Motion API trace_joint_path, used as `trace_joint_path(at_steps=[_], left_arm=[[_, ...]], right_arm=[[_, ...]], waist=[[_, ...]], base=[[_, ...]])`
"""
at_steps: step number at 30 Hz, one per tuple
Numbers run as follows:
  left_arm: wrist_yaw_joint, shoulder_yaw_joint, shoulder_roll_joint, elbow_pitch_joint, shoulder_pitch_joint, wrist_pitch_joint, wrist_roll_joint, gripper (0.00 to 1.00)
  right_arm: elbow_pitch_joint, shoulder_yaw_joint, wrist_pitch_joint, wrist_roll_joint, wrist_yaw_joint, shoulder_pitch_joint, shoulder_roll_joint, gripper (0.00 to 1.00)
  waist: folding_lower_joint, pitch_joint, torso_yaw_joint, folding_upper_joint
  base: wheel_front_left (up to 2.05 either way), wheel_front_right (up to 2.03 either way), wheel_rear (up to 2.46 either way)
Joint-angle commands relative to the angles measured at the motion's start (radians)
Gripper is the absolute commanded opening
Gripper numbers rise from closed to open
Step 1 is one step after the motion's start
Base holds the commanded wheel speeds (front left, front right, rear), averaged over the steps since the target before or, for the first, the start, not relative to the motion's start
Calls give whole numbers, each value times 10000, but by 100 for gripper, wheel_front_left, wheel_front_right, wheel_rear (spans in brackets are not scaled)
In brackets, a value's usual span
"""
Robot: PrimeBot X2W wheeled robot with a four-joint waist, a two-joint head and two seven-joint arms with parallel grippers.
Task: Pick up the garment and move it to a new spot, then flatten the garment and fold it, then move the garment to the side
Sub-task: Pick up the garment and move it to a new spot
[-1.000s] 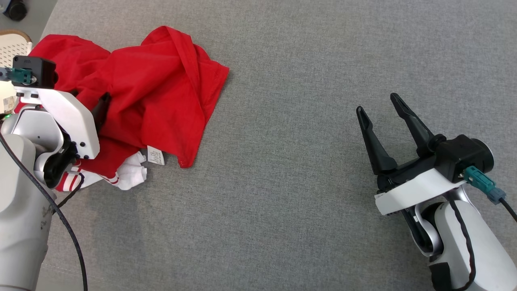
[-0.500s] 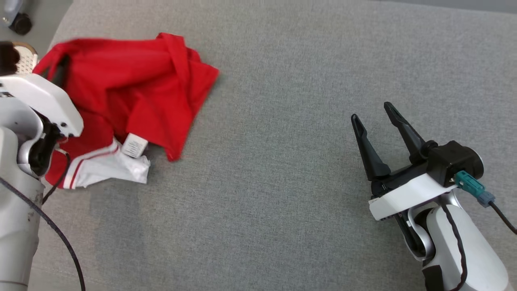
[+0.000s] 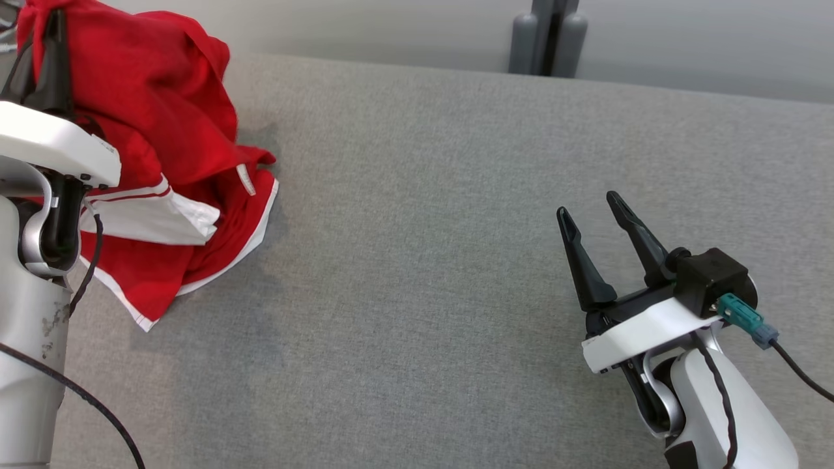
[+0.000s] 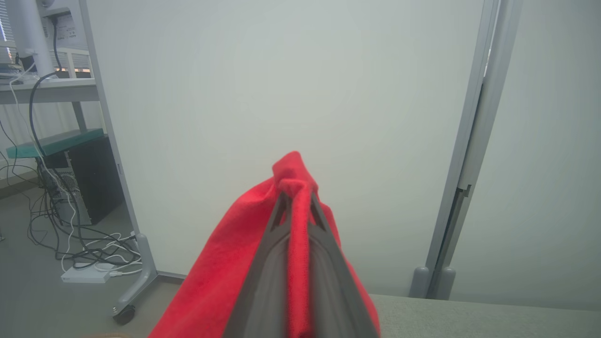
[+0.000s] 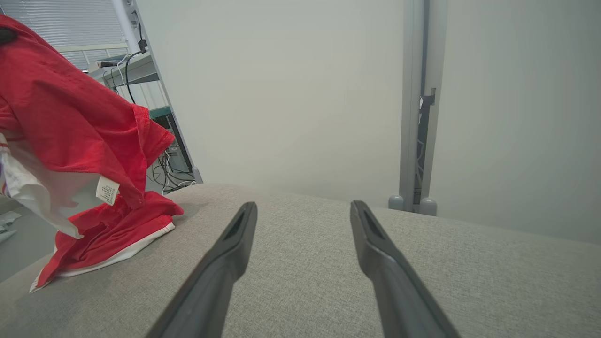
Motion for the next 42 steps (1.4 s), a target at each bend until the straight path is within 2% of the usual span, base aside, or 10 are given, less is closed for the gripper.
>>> trace_joint_path(at_steps=[1,7,12,17,22,29,33,37,42], left_arm=[[-9,10,1,-192,92,-95,15,0],[-69,-203,-216,-1463,396,-281,3,0],[-119,-780,-514,-2544,596,2,160,0],[-140,-1570,-911,-3492,872,471,290,0],[-135,-2275,-1303,-3990,1108,716,494,0],[-220,-2942,-1563,-3890,799,482,940,0],[-329,-3292,-1526,-3572,462,156,1412,0],[-415,-3609,-1442,-2902,201,-57,1764,0],[-428,-3912,-1303,-1758,10,-385,2203,0]], right_arm=[[78,6,-101,74,1,171,9,100],[200,-201,-166,108,1,211,88,100],[241,-361,-184,113,1,334,161,100],[143,-617,-187,58,1,378,204,100],[-36,-822,-169,-35,1,325,255,100],[-381,-1207,-171,-65,1,212,308,100],[-604,-1398,-170,14,1,179,311,100],[-745,-1514,-170,344,1,223,317,100],[-877,-1501,-170,659,1,225,321,100]], waist=[[0,-253,-165,0],[0,-633,-461,0],[0,-904,-864,0],[0,-1002,-1462,0],[0,-812,-2336,0],[0,-167,-3875,0],[0,263,-4777,0],[0,659,-5546,0],[0,962,-6118,0]], base=[[0,0,0],[0,0,0],[0,0,0],[0,0,0],[0,0,0],[0,0,0],[0,0,0],[0,0,0],[0,0,0]])
